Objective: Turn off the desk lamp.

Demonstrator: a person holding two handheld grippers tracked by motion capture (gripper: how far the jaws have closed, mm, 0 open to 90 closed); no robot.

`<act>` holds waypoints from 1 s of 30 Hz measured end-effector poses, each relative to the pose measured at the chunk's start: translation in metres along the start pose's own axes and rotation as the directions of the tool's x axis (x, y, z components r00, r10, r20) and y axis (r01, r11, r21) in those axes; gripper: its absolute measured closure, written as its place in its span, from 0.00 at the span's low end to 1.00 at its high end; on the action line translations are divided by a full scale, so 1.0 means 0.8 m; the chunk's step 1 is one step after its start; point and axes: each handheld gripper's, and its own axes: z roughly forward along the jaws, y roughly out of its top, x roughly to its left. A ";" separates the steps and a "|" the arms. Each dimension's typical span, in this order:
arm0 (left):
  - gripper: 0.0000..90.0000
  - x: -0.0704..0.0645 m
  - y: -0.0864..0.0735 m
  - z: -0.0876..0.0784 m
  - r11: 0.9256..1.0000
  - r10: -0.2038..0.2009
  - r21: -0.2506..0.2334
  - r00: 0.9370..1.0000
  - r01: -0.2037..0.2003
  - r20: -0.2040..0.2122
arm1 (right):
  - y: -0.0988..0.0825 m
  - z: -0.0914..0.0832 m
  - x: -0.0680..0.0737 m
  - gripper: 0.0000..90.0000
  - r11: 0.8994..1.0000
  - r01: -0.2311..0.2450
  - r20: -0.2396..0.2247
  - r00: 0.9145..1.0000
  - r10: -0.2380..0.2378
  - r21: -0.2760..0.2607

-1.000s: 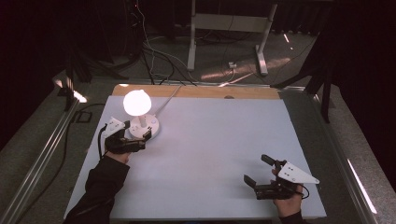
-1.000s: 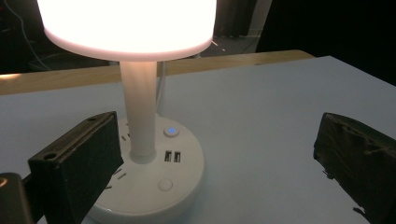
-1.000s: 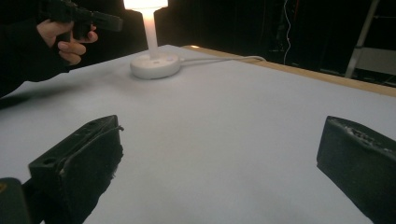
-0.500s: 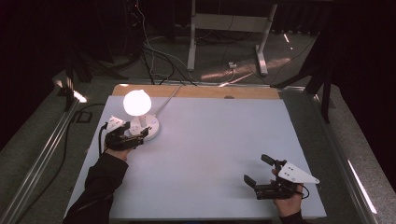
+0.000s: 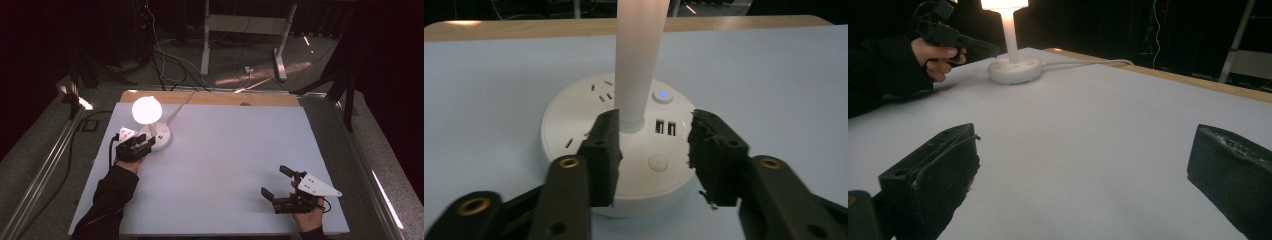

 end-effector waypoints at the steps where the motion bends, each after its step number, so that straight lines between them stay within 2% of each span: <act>1: 0.71 0.000 -0.001 0.002 1.000 -0.002 0.004 1.000 0.002 -0.005 | 0.000 0.000 0.000 0.00 1.000 0.001 0.001 1.000 -0.001 0.001; 7: 0.85 0.000 -0.003 0.007 1.000 -0.003 0.015 1.000 0.003 -0.007 | 0.000 0.000 0.000 0.00 1.000 0.001 -0.001 1.000 -0.001 0.003; 9: 0.88 0.000 -0.004 0.009 1.000 0.008 0.023 1.000 -0.008 -0.005 | 0.000 0.000 0.000 0.00 1.000 0.000 -0.001 1.000 0.000 0.002; 10: 0.91 -0.001 -0.005 0.010 0.999 0.025 0.033 1.000 -0.025 -0.005 | 0.000 0.000 0.000 0.00 1.000 0.002 0.000 1.000 -0.002 0.004; 13: 0.98 -0.001 -0.006 0.012 0.999 0.034 0.037 0.999 -0.033 -0.015 | 0.000 0.000 0.000 0.00 1.000 0.002 -0.002 1.000 -0.002 0.005; 14: 1.00 0.000 -0.007 0.013 0.999 0.026 0.036 1.000 -0.026 0.000 | 0.000 0.001 0.000 0.00 1.000 0.001 -0.003 1.000 -0.001 0.004; 19: 1.00 0.002 -0.007 0.015 0.999 0.033 0.040 0.999 -0.034 0.030 | 0.000 0.001 0.000 0.00 1.000 0.001 -0.002 1.000 -0.001 0.006; 22: 1.00 0.002 -0.007 0.017 0.998 0.038 0.046 0.999 -0.039 0.025 | 0.000 0.001 0.000 0.00 1.000 0.002 -0.002 1.000 -0.002 0.005; 25: 1.00 0.002 -0.006 0.019 0.998 0.034 0.045 0.999 -0.035 0.042 | 0.000 0.000 0.000 0.00 1.000 0.001 -0.001 1.000 -0.001 0.004; 30: 1.00 0.001 -0.006 0.021 0.997 0.046 0.054 0.998 -0.048 0.043 | 0.000 0.000 0.000 0.00 1.000 -0.001 -0.002 1.000 0.001 0.005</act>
